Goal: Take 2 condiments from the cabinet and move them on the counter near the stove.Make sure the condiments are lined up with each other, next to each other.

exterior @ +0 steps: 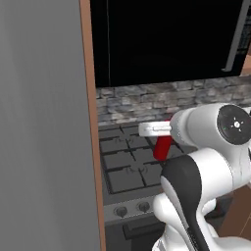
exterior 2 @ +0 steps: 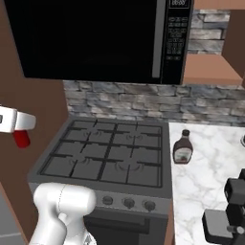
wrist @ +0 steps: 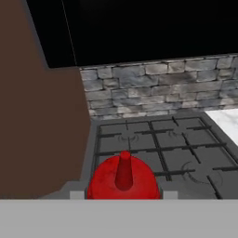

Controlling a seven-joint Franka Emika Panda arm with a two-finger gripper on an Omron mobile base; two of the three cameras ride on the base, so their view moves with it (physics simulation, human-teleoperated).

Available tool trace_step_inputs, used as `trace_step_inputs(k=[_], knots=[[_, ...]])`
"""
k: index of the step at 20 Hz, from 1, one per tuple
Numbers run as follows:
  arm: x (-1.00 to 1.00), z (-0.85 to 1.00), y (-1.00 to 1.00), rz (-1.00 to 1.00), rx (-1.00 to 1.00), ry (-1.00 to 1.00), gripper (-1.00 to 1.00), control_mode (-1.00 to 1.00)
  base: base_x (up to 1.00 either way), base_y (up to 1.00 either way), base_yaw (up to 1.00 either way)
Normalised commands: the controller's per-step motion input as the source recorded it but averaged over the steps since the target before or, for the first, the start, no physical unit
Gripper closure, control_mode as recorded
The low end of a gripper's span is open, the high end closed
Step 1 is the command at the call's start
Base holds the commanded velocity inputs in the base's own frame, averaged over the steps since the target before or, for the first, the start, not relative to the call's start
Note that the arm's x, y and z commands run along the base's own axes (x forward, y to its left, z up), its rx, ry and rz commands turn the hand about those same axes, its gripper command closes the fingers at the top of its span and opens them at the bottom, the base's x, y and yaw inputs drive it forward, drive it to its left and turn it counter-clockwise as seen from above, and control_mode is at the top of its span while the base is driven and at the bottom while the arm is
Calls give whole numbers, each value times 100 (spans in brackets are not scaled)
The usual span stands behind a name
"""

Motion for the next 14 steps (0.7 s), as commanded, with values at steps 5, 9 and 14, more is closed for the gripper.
trace_step_inputs(k=[5, 9, 14], knots=[[6, -10, -32, 5, 0, -4, 100, -100, 4, -11, 3], [1, -24, -67, 9, 0, -3, 100, -100, 0, 0, 0], [0, -26, -63, 8, 0, -3, 100, -100, 0, 0, 0]])
